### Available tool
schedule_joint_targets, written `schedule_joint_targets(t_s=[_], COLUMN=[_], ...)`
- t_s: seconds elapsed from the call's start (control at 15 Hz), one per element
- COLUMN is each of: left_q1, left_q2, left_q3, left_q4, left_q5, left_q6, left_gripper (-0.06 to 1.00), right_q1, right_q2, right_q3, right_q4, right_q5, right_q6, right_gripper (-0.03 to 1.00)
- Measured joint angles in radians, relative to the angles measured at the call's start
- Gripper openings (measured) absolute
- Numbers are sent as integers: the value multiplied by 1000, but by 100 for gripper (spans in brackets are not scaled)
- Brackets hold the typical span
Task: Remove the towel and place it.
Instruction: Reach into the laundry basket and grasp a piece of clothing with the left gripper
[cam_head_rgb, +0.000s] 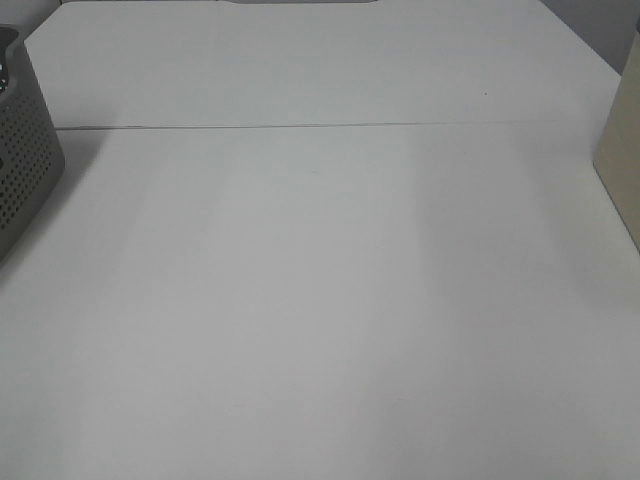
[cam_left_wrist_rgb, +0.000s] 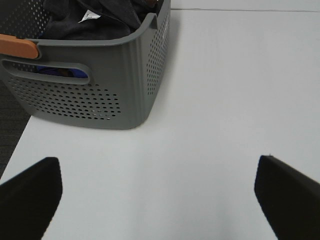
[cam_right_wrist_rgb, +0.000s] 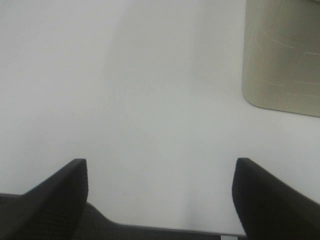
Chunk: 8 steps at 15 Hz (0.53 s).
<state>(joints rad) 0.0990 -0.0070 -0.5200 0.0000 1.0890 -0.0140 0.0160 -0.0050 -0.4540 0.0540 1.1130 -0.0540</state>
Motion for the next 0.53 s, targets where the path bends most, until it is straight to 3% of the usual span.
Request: schedule_joint_targets(t_s=[0.53], left_q1=[0], left_q2=[0], left_q3=[0], left_q4=[0], left_q5=[0], left_q6=[0], left_gripper=[99], right_q1=[0], right_q2=[0], right_q3=[0], right_q4=[0], right_q5=[0], right_q6=[0], right_gripper=[76])
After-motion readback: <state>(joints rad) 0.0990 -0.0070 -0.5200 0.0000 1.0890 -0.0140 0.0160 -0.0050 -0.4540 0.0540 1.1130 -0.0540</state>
